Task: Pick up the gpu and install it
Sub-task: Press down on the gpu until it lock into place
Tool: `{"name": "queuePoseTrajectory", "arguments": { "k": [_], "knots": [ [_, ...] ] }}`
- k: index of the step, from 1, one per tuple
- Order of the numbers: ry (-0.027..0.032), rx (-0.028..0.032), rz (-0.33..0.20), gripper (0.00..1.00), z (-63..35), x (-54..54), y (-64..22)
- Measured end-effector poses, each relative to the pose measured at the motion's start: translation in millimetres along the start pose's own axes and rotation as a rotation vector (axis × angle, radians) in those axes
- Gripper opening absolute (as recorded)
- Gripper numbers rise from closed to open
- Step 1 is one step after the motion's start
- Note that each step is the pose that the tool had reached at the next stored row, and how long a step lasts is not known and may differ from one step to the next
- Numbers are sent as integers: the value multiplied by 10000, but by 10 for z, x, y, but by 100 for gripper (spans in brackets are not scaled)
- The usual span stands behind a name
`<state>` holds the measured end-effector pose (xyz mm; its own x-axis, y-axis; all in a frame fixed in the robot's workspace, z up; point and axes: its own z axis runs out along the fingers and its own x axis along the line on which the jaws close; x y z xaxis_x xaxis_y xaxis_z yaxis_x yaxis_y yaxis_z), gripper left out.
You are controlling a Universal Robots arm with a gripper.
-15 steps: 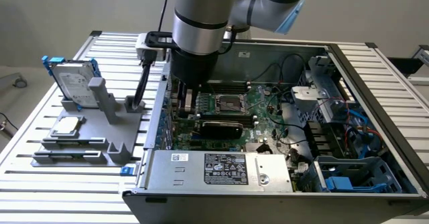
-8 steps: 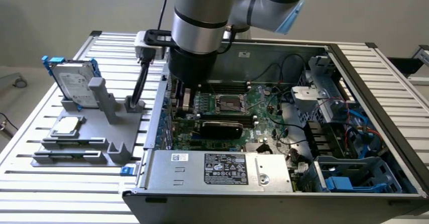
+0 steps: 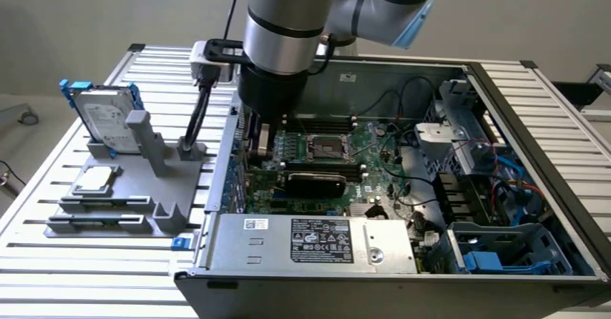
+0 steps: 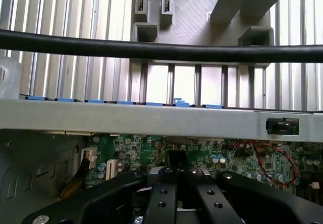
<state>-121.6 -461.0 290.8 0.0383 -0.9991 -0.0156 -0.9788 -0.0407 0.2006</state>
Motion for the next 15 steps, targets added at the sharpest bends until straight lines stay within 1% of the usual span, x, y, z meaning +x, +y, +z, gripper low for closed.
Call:
{"name": "queuePoseTrajectory", "arguments": {
  "k": [4, 7, 15],
  "knots": [
    [13, 0, 26, 11, -8, -1, 8],
    [32, -11, 49, 11, -18, -1, 14],
    [58, -47, 107, 11, -33, -3, 26]
  ]
}}
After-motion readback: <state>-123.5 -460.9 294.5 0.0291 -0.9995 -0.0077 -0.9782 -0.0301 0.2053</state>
